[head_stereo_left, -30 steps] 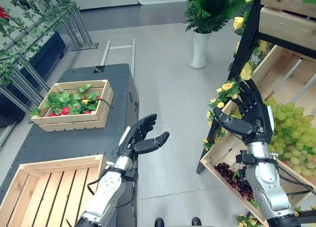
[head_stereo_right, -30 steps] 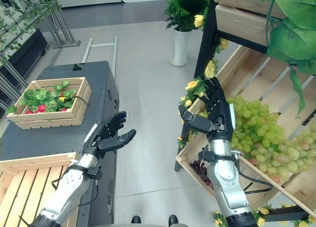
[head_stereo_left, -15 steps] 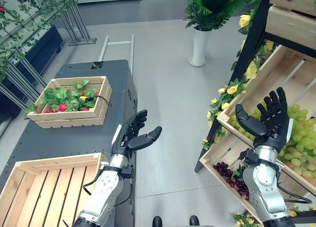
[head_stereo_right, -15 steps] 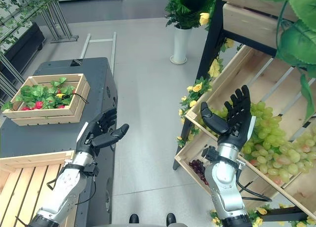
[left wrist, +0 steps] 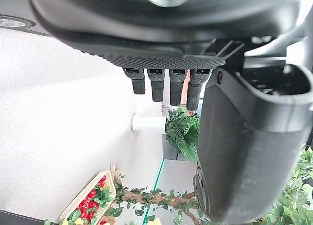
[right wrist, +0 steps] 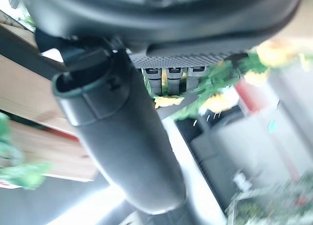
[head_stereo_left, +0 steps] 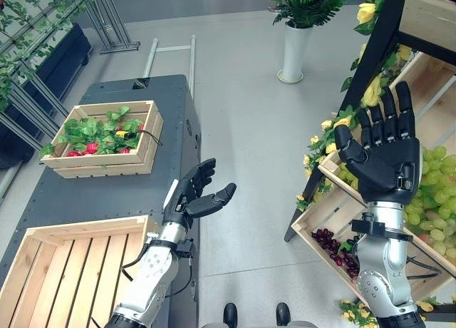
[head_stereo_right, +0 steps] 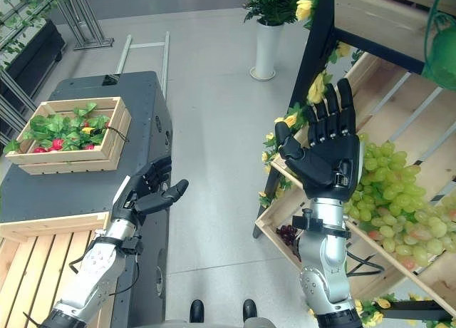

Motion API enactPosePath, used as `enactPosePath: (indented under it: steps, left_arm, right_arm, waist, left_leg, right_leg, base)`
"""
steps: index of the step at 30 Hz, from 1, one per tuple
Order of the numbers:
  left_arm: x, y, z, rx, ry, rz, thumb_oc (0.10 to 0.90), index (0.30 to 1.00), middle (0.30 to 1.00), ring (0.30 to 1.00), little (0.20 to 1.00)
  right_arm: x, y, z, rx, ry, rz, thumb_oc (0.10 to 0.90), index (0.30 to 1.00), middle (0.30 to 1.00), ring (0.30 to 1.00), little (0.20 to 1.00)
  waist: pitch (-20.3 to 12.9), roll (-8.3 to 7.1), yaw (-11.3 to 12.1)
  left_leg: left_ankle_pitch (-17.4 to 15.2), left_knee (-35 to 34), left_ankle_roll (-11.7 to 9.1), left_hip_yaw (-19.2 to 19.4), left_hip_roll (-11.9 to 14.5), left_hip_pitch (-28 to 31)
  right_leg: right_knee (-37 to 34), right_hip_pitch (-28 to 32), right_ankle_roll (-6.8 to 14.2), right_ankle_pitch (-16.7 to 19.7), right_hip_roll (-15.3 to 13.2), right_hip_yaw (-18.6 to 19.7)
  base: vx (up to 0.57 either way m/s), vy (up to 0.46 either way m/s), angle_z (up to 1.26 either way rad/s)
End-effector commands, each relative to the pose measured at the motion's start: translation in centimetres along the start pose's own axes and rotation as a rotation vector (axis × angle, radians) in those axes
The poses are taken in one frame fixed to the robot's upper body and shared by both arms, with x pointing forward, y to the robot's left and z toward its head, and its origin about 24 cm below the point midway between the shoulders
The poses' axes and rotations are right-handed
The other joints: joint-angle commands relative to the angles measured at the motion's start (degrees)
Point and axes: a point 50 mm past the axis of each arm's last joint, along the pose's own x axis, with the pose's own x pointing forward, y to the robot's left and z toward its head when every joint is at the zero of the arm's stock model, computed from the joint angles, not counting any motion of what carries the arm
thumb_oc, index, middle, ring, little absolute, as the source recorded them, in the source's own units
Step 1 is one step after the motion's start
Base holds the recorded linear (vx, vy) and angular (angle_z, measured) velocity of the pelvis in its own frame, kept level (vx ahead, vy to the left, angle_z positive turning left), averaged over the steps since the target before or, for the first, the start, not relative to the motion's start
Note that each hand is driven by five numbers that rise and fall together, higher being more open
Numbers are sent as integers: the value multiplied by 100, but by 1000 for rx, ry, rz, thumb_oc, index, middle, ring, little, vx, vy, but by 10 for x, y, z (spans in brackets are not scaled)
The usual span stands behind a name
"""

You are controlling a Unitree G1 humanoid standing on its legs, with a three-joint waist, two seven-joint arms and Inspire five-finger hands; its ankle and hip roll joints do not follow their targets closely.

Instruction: Pick up the fruits from the basket on one side to the basket on the other side

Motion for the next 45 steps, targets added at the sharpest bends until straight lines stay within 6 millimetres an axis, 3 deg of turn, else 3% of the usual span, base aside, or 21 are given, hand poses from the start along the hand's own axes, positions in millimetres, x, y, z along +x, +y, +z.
enactPosePath:
  steps: [1,13,23,28,32,35,39,41,44,45]
  left_arm:
    - [25,3,66,17,-341,-48,800,900,900,900,900]
    - [24,2,65,25,-330,-59,800,900,900,900,900]
    - [22,7,61,27,-332,-37,800,900,900,900,900]
    - [21,9,56,12,-304,-29,800,900,900,900,900]
    - [19,6,36,-80,-203,-54,800,900,900,900,900]
    - [18,1,22,-134,-138,-83,800,900,900,900,900]
    - [16,-15,-13,-200,25,-182,800,900,900,900,900]
    - [13,-20,-24,-225,79,-216,800,900,900,900,900]
    - [7,-25,-48,-217,197,-279,800,900,900,900,900]
    - [0,-27,-66,-199,290,-315,800,900,900,900,900]
  right_arm:
    - [27,46,38,164,-231,461,800,900,900,900,900]
    - [20,66,16,248,-14,809,800,900,900,900,900]
    - [13,63,-2,311,154,818,800,900,900,900,900]
    - [-8,53,-41,337,475,725,800,900,900,900,900]
    - [-40,35,-75,259,752,609,800,900,900,900,900]
    - [-53,26,-88,254,827,546,800,900,900,900,900]
    - [-84,9,-123,222,959,349,800,900,900,900,900]
    - [-93,5,-131,217,991,323,800,900,900,900,900]
    - [-104,-7,-136,4,976,342,800,900,900,900,900]
    - [-120,-16,-143,-22,1090,329,800,900,900,900,900]
  waist:
    - [-381,-236,87]
    - [-431,-318,183]
    - [-457,-331,213]
    - [-482,-350,241]
    - [-507,-374,262]
    - [-510,-384,283]
    - [-525,-368,317]
    - [-522,-354,314]
    - [-521,-314,310]
    - [-516,-291,300]
  left_leg:
    - [-433,17,171,-190,-323,34]
    - [-413,17,164,-253,-314,43]
    - [-396,17,150,-292,-301,65]
    - [-364,17,127,-312,-295,63]
    - [-322,17,110,-334,-289,37]
    - [-315,17,114,-348,-297,31]
    - [-318,17,108,-395,-316,47]
    - [-320,17,106,-393,-313,56]
    - [-330,17,100,-372,-311,67]
    - [-333,17,92,-350,-307,77]
  right_leg:
    - [81,39,-35,23,99,-129]
    - [61,104,-53,-10,81,-222]
    - [68,137,-51,-22,64,-262]
    - [65,145,-39,-4,37,-314]
    - [60,129,-29,19,13,-384]
    - [52,134,-32,21,-1,-433]
    - [39,165,-29,27,-27,-520]
    - [45,171,-27,20,-36,-530]
    - [63,164,-17,9,-54,-557]
    - [69,169,-7,10,-64,-570]
  base:
    - [0,0,0]
    - [0,0,0]
    - [6,-3,2]
    - [0,0,0]
    - [11,-5,9]
    - [9,-7,5]
    - [17,-8,4]
    - [4,3,7]
    - [-7,7,14]
    - [-11,5,4]
